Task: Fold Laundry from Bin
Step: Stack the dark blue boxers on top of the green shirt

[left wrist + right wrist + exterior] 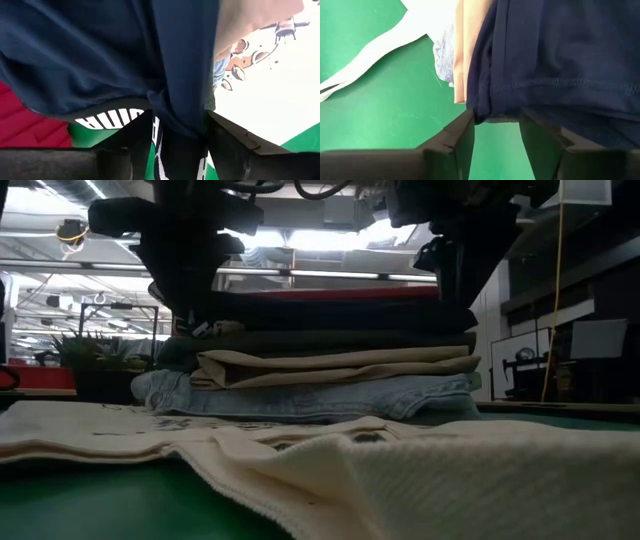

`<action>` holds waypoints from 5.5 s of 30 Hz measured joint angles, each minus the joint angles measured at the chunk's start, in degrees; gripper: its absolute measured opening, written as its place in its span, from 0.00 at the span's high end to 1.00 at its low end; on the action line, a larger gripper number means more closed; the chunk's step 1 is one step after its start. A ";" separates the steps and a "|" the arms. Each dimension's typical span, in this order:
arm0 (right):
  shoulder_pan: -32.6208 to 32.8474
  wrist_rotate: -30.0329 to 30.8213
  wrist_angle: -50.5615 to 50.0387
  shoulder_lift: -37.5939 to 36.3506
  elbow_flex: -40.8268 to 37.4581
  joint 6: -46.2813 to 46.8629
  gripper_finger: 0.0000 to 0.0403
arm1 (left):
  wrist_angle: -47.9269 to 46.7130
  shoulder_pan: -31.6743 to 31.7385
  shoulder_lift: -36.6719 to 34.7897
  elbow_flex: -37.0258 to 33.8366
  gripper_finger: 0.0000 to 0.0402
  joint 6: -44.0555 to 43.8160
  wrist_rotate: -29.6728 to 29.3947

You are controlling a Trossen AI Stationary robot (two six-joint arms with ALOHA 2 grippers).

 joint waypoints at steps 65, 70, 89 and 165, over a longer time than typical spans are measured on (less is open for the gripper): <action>0.02 -6.14 -1.19 0.00 -0.17 2.10 0.59 | 17.92 18.79 -10.08 -10.80 0.55 -5.10 9.67; -0.09 4.59 -2.53 -0.02 5.19 -2.66 0.59 | 20.25 19.58 -10.08 -11.37 0.55 -5.47 9.71; -14.99 8.55 9.99 -0.02 -6.20 -5.70 0.59 | 22.80 20.60 -10.08 -11.37 0.59 -5.71 2.81; -19.54 23.31 0.59 6.29 6.47 -6.67 0.59 | 22.71 4.28 -10.08 -14.58 0.68 -16.25 10.26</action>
